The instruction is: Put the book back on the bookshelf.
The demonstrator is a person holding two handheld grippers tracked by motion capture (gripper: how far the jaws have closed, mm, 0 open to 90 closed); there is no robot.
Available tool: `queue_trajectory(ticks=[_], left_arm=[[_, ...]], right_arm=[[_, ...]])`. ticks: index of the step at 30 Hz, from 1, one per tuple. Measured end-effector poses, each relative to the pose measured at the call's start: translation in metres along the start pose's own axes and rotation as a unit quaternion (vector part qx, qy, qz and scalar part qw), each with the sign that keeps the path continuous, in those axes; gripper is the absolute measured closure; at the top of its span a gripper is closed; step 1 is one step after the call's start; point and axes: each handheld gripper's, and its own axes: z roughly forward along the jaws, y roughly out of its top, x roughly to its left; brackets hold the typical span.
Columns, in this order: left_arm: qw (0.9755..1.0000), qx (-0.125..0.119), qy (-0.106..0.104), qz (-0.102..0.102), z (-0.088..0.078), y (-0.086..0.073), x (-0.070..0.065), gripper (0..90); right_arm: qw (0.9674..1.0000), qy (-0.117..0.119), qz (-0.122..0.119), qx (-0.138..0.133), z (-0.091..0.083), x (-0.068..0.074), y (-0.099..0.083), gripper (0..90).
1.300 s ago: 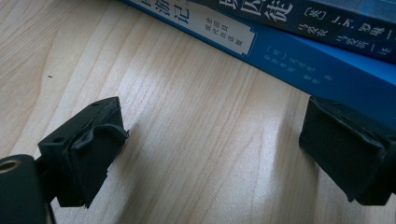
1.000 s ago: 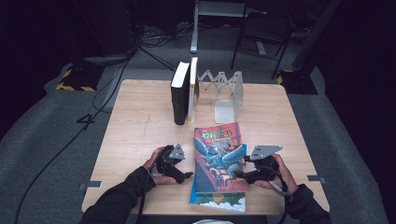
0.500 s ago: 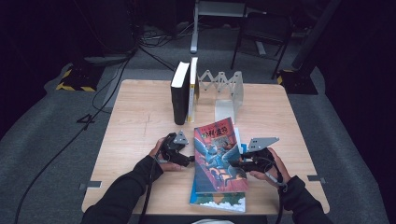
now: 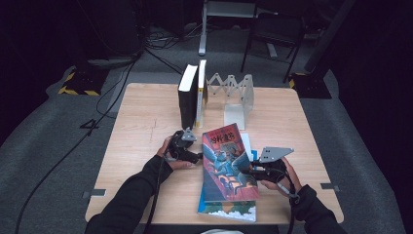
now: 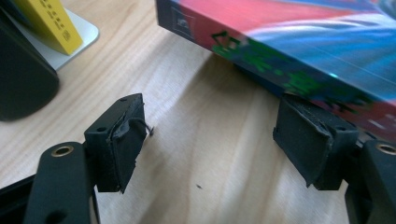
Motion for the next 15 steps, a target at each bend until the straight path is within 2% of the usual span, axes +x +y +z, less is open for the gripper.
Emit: queue_trajectory(ticks=[2, 5, 9, 15], left_arm=[[1.0000, -0.005, 0.001, -0.002, -0.001, 0.002, 0.003, 26.1], [0.9999, -0.008, -0.013, -0.005, -0.002, 0.005, 0.006, 29.1], [0.9999, -0.012, -0.008, 0.003, -0.005, 0.007, 0.005, 29.7], [0.9988, -0.046, -0.012, 0.005, -0.016, 0.016, 0.002, 39.3]], right_arm=[[1.0000, -0.001, -0.004, -0.005, -0.001, 0.001, -0.001, 73.3], [0.9999, -0.004, -0.010, -0.010, -0.003, 0.002, -0.001, 73.3], [0.9996, -0.006, -0.017, -0.019, -0.005, 0.003, -0.001, 73.2], [0.9986, -0.014, -0.029, -0.042, -0.012, 0.005, -0.001, 73.2]])
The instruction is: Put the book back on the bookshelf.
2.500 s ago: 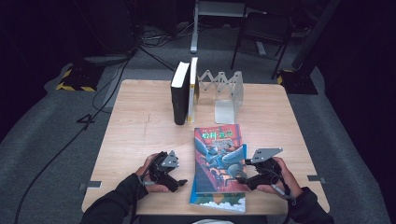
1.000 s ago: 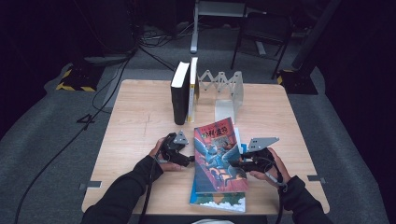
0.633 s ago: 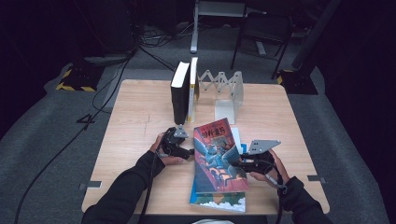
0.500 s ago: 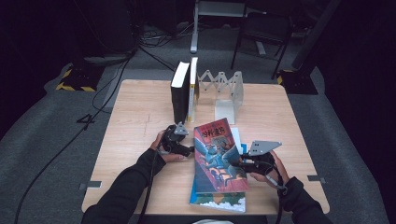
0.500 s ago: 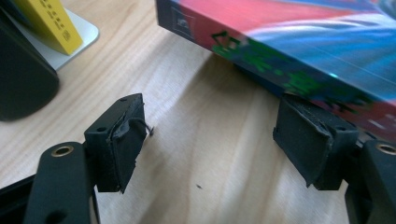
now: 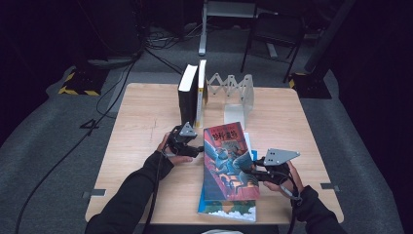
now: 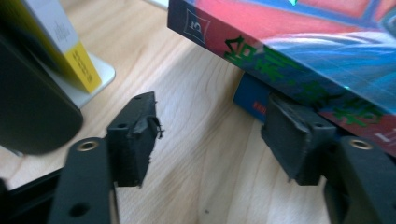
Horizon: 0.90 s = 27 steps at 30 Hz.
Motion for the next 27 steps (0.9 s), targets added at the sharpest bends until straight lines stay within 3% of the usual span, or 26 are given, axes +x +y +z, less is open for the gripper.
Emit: queue_trajectory(ticks=[4, 10, 12, 15, 19, 23, 27], left_arm=[[0.9998, -0.017, -0.005, 0.003, -0.009, 0.004, 0.001, 42.9], [0.9997, -0.022, -0.011, -0.003, -0.009, 0.005, 0.002, 42.9], [0.9991, -0.034, -0.016, -0.019, -0.008, 0.009, 0.006, 42.9], [0.9986, -0.042, -0.019, -0.027, -0.009, 0.012, 0.009, 42.8], [0.9981, -0.052, -0.024, -0.020, -0.017, 0.020, 0.010, 44.3], [0.9968, -0.070, -0.036, -0.011, -0.026, 0.034, 0.009, 54.1], [0.9969, -0.070, -0.036, 0.004, -0.030, 0.044, 0.006, 60.8]], right_arm=[[0.9998, -0.010, -0.010, -0.015, -0.004, 0.001, 0.001, 73.3], [0.9991, -0.018, -0.028, -0.026, -0.007, 0.006, 0.003, 73.3], [0.9987, -0.019, -0.033, -0.033, -0.008, 0.007, 0.003, 73.6], [0.9983, -0.023, -0.040, -0.037, -0.008, 0.010, 0.005, 73.8], [0.9976, -0.034, -0.043, -0.042, -0.010, 0.012, 0.005, 73.8], [0.9944, -0.063, -0.062, -0.058, -0.015, 0.018, 0.008, 73.8], [0.9933, -0.072, -0.067, -0.061, -0.016, 0.018, 0.009, 73.3]])
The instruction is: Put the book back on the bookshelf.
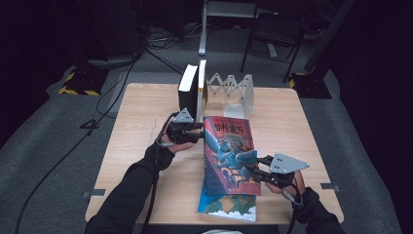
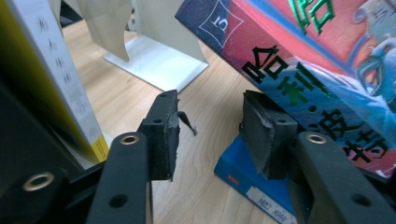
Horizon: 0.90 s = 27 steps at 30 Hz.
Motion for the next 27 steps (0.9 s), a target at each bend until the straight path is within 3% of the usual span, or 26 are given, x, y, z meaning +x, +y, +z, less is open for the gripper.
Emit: queue_trajectory(ticks=[3, 6, 12, 15, 20, 27], left_arm=[[0.9999, 0.001, -0.011, 0.010, -0.004, 0.009, -0.002, 68.3], [0.9996, -0.010, -0.027, 0.004, -0.005, 0.012, -0.001, 71.7], [0.9985, -0.023, -0.049, 0.007, -0.004, 0.012, -0.002, 75.7], [0.9949, -0.042, -0.090, 0.018, -0.006, 0.013, -0.004, 78.4], [0.9947, -0.033, -0.088, 0.042, -0.004, 0.018, -0.015, 77.7], [0.9948, -0.030, -0.085, 0.047, -0.005, 0.026, -0.014, 80.3]], right_arm=[[0.9999, -0.007, -0.007, -0.004, -0.002, 0.000, 0.000, 72.8], [0.9997, -0.009, -0.017, -0.011, -0.005, 0.003, 0.004, 72.1], [0.9998, 0.005, -0.016, -0.011, -0.004, 0.003, 0.004, 65.9], [0.9992, 0.029, -0.004, -0.026, -0.004, 0.001, 0.007, 55.3], [0.9994, 0.032, 0.001, -0.016, 0.001, 0.001, 0.010, 55.8], [0.9998, -0.005, -0.011, -0.013, 0.001, 0.004, 0.012, 69.6]])
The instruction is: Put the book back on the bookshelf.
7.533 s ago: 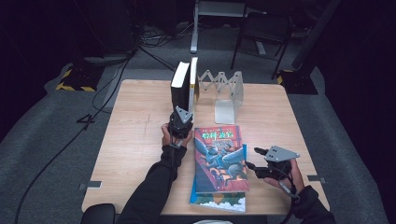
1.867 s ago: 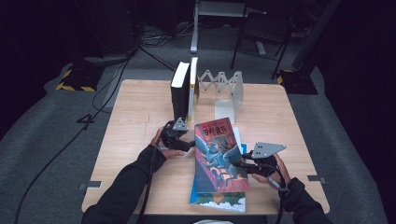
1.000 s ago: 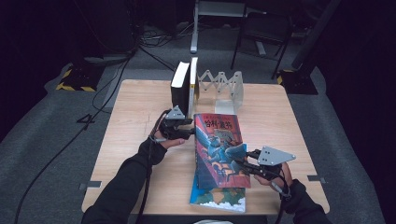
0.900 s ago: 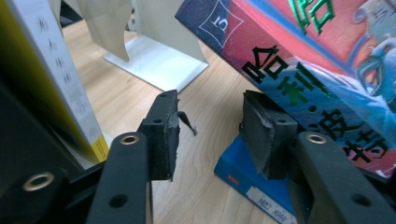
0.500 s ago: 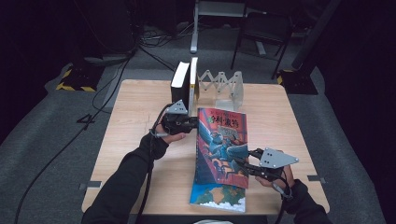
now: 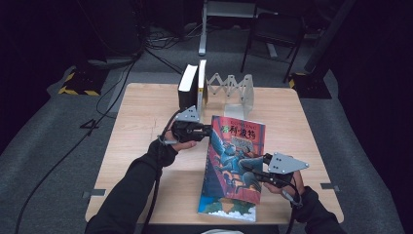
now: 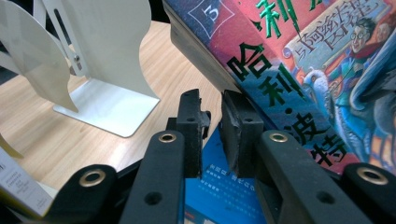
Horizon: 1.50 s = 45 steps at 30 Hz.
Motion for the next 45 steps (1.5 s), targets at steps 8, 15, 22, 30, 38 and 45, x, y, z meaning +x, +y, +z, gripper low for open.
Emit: queue_trajectory(ticks=[8, 15, 22, 30, 38, 45], left_arm=[[0.9997, -0.009, 0.021, 0.007, -0.001, 0.020, 0.004, 87.5], [0.9979, -0.022, 0.058, 0.019, -0.011, 0.044, 0.000, 88.0], [0.9967, -0.039, 0.062, 0.035, -0.020, 0.040, -0.015, 83.2], [0.9957, -0.021, 0.065, 0.062, -0.022, 0.022, -0.030, 77.1], [0.9964, 0.000, 0.052, 0.067, -0.018, -0.002, -0.044, 72.1], [0.9949, 0.040, 0.057, 0.073, -0.016, -0.021, -0.056, 68.8]], right_arm=[[0.9989, -0.041, -0.022, -0.011, 0.006, -0.006, 0.005, 74.7], [0.9960, -0.080, -0.027, -0.029, 0.010, -0.017, 0.010, 81.2], [0.9964, -0.069, -0.036, -0.033, -0.002, -0.009, 0.005, 82.6], [0.9969, -0.061, -0.038, -0.032, -0.010, -0.003, 0.002, 82.7], [0.9969, -0.057, -0.042, -0.035, -0.017, 0.004, 0.001, 82.9], [0.9970, -0.053, -0.046, -0.034, -0.018, 0.005, 0.002, 82.8]])
